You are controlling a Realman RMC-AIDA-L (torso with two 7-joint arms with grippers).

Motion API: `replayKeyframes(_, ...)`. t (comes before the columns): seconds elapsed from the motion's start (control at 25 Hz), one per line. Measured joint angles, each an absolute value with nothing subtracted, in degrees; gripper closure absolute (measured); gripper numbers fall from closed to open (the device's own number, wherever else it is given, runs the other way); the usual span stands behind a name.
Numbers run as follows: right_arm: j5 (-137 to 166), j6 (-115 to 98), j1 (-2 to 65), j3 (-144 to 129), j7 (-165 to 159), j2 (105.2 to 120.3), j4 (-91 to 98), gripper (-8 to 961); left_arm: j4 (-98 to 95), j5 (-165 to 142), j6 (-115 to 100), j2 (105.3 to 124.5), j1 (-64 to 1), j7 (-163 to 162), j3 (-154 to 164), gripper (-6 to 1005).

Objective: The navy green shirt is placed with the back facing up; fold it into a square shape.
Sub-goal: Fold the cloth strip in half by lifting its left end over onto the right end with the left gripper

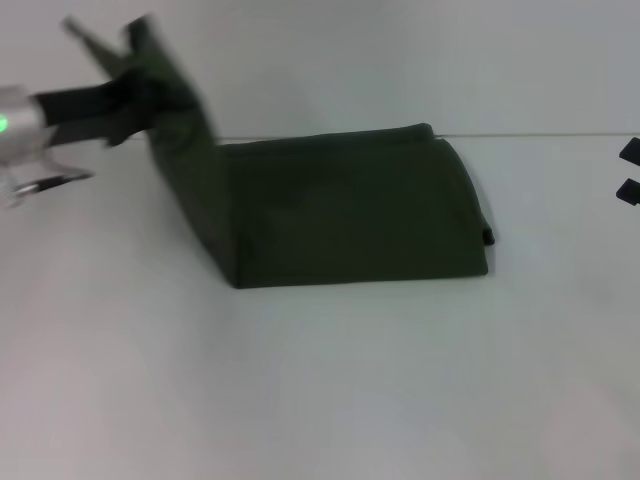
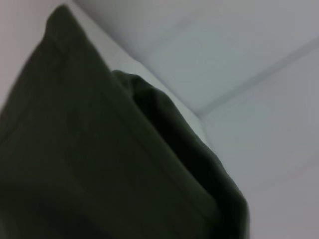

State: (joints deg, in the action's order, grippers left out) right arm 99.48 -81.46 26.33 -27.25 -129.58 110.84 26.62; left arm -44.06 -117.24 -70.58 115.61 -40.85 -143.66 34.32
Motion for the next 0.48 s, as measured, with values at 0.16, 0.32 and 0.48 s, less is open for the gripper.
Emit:
replayKeyframes(0.16,99.5,-81.2,26.4,-27.2,-129.5,111.00,26.6,205,-44.1,-117.2,-70.7,118.24,-45.3,-143.0,37.1,937)
replayKeyframes(0.32,99.6,-81.1,26.5,-27.3,-129.5,111.03,26.6,205,-43.2,-117.3,-66.8,121.57,-48.8,-141.1,40.1,938)
replayKeyframes(0.48,99.6,-81.0,26.6,-27.3,-129.7,111.02,26.6,206,-41.2,-117.3,-58.8,123.76,-50.9,-140.0,47.0,939)
